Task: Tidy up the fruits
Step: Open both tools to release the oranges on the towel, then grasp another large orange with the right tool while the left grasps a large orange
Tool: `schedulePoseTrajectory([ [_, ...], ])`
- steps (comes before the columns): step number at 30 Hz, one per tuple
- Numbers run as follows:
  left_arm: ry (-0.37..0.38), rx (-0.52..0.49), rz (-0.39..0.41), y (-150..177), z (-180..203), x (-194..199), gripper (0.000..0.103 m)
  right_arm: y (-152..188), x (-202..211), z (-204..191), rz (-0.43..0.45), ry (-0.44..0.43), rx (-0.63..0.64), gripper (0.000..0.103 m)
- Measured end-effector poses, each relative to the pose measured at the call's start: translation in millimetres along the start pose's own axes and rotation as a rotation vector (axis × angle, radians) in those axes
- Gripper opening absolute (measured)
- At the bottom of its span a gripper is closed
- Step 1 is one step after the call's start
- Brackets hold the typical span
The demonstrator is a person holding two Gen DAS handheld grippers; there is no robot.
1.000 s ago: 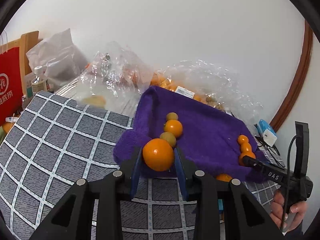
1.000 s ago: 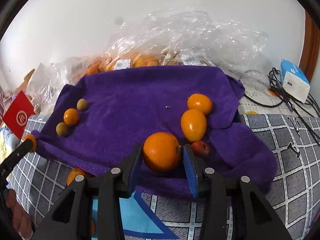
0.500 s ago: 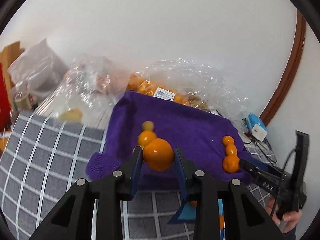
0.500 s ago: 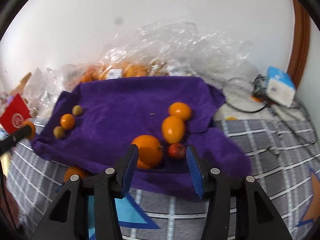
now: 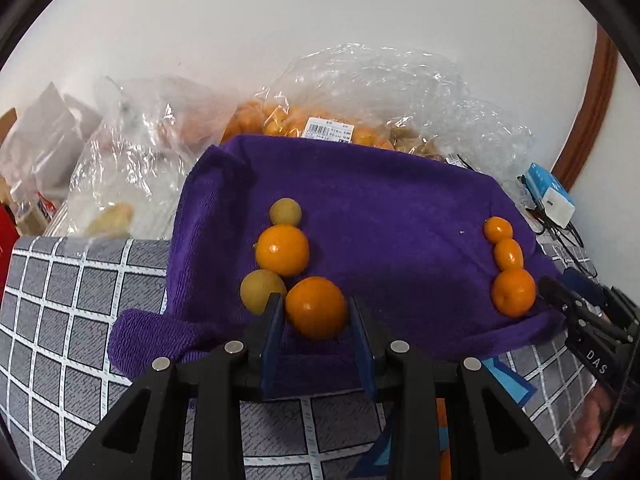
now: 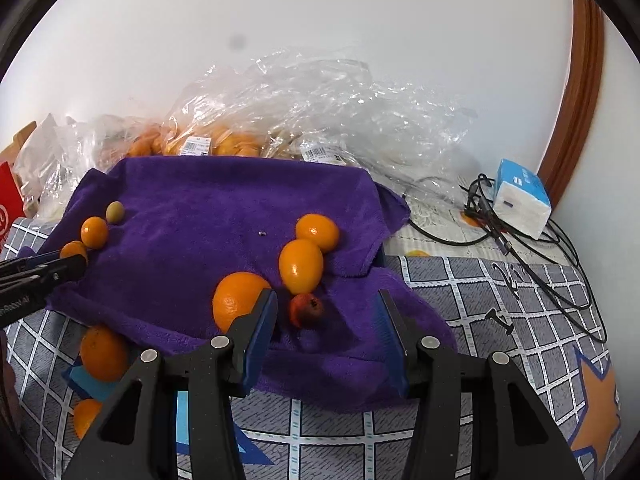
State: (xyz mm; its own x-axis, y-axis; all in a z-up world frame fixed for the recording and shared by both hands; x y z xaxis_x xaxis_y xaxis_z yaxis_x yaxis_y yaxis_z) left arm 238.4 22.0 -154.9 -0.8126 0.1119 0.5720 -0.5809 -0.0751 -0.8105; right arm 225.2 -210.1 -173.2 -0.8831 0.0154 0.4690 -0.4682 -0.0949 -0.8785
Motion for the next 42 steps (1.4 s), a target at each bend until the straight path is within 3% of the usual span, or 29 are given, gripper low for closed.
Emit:
schedulePoseTrajectory([
  [5,0.008,-0.056,0.037,4.2,5.1,3.2,0.042,1.8,-1.6,-1.7,-0.011,-0.029,-0.012,0.049],
  [8,-0.011,-0.061,0.063,4.8,4.9,6.3,0.042,1.7,0.3,1.4,-0.010,-0.081,-0.054,0.049],
  [19,-0.016,0.089,0.261,-13.9,-18.0,39.4,0.047,-2.9,26.2,5.4,-0.004,-0.053,-0.102,0.049],
  [23,0.024,0.136,0.265,-19.3,-25.0,47.3,0.047,-0.1,45.6,-4.7,-0.002,-0.037,-0.045,0.048],
  [26,0.013,0.105,0.311,-27.3,-28.4,54.4,0.047,4.1,56.0,-7.9,-0.018,-0.075,-0.093,0.048],
  [29,-0.050,0.082,0.250,-30.9,-40.7,55.3,0.047,8.1,60.1,-12.4,-0.106,-0.140,-0.171,0.045],
  [32,-0.004,0.132,0.189,-24.0,-61.9,69.8,0.050,13.4,73.9,-28.5,-0.083,-0.177,-0.128,0.047],
  [35,-0.029,0.089,0.151,-5.5,-75.6,84.8,0.052,25.6,79.4,-50.0,-0.074,-0.177,-0.061,0.048],
  [42,-0.049,0.081,0.036,35.8,-91.4,83.7,0.052,48.0,77.6,-87.2,-0.113,-0.267,-0.049,0.048],
])
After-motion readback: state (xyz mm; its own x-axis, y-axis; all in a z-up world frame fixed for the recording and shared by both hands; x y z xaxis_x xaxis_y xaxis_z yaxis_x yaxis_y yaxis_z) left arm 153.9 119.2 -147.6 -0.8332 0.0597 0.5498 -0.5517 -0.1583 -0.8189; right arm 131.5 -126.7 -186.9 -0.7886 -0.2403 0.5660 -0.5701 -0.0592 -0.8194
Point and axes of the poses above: each gripper's, at about its wrist camera, not at the fingertips, and x roughly against the way its jaws point, z to its right, y to its underside, the point moved 3 cm from there along -x, roughly the way its jaws point, and after that the axes turned 12 degrees about z, right-handed, at the moved point
